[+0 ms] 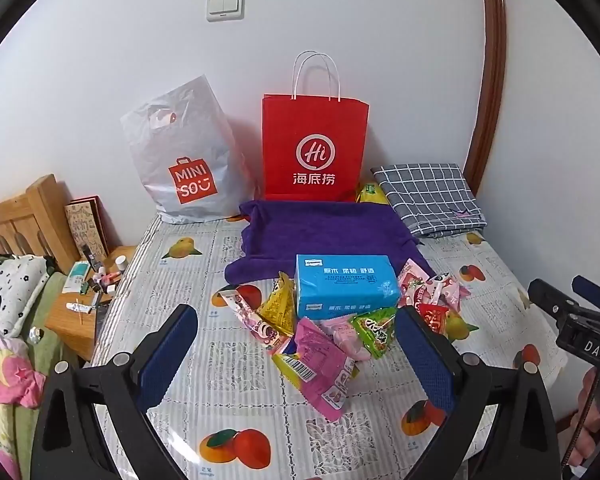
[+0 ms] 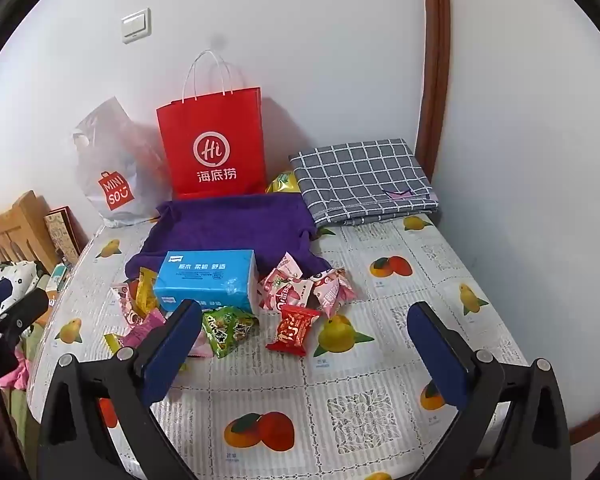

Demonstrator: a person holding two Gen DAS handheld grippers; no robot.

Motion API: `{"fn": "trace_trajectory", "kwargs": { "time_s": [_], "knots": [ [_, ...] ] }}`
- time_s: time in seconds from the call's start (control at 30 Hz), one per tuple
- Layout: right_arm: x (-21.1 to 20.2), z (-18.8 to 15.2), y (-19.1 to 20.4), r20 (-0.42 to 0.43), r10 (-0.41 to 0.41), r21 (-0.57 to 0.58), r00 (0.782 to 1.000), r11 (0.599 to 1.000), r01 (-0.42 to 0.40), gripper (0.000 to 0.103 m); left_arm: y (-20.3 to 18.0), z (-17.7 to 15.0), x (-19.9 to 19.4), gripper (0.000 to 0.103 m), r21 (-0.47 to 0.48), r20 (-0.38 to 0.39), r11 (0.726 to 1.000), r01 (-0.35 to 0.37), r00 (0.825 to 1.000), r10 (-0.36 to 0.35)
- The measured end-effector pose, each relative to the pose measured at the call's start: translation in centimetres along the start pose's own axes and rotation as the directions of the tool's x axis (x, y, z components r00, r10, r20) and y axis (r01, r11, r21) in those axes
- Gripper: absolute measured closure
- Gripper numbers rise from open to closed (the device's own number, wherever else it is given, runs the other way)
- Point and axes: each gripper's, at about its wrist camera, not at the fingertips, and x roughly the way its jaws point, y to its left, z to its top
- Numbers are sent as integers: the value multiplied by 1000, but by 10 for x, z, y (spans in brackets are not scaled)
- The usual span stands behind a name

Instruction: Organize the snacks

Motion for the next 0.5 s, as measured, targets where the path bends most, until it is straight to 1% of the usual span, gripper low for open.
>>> {"fn": "trace_trajectory", "kwargs": {
  "time_s": [0.03, 0.07, 0.1, 0.27, 0.3, 0.33, 0.5],
  "knots": [
    [-1, -1, 0, -6, 1, 0, 1000, 1000, -1, 2, 2, -1, -1, 3, -3, 3, 1000, 4, 1000, -4],
    [-1, -1, 0, -7, 1, -1, 1000, 1000, -1, 2, -1, -3, -3, 3, 15, 5, 1000, 4, 1000, -4],
    [-2, -2, 0, -7, 1, -4, 1000, 1000, -1, 2, -1, 0, -2, 3, 18, -15, 1000, 11, 1000, -11],
    [-7, -1, 2, -7, -1, -11, 1000, 1000, 1, 2, 3, 1, -3, 3, 19, -12, 1000, 20, 1000, -20],
    [-6, 0, 3, -8, -3, -13, 1000, 1000, 3, 2, -4, 0, -4, 3, 29, -12, 999, 15, 1000, -15],
    [-10, -4, 1, 9, 0, -4, 1000, 1000, 0, 2, -5, 0, -5, 3, 32, -11, 999, 16, 1000, -16],
    [-6, 0, 8, 13, -1, -4, 1000, 1000, 1, 2, -7, 2, -7, 3, 36, -2, 999, 22, 1000, -22]
  ]
}}
